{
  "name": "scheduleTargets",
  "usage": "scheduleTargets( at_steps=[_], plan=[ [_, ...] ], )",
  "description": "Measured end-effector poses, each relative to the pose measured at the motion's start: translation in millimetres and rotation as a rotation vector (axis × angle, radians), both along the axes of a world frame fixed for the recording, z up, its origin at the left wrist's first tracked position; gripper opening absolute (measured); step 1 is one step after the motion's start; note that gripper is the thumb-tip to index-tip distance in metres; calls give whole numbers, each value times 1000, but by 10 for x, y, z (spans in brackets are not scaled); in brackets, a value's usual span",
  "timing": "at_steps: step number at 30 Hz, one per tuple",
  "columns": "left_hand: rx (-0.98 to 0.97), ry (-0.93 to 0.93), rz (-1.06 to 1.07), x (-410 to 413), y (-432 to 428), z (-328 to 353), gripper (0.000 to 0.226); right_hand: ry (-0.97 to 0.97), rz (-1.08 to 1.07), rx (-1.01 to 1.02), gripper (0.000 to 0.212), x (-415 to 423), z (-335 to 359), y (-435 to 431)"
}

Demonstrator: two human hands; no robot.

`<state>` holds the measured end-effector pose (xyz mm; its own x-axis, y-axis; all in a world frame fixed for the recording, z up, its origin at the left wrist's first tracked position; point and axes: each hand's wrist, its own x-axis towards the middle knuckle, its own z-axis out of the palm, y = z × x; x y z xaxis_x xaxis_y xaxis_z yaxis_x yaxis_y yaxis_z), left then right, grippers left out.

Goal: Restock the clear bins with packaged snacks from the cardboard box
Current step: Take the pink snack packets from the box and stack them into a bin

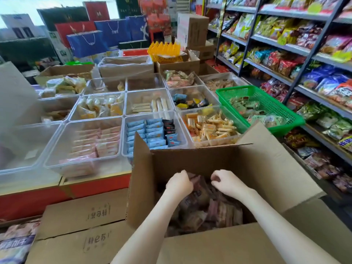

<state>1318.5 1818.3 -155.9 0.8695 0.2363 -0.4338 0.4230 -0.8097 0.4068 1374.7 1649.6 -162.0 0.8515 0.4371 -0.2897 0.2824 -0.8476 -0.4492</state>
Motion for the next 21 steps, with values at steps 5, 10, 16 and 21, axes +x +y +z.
scheduleTargets(
  at_steps=[5, 10, 16, 21],
  plan=[
    [-33, 119, 120, 213, -30, -654, 51, 262, -110, -75, 17, 212, -596, -256],
    [-674, 198, 798, 459, -44, -1193, 35, 460, -198, -67, 29, 497, -1213, -298],
    [-1299, 158, 1395, 768, -20, -1779, 40, 547, -149, -138, 20, 758, -1679, -100],
    [-1395, 125, 1603, 835, -50, -1894, 45, 583, -80, -166, 12, 806, -1856, 136]
  ],
)
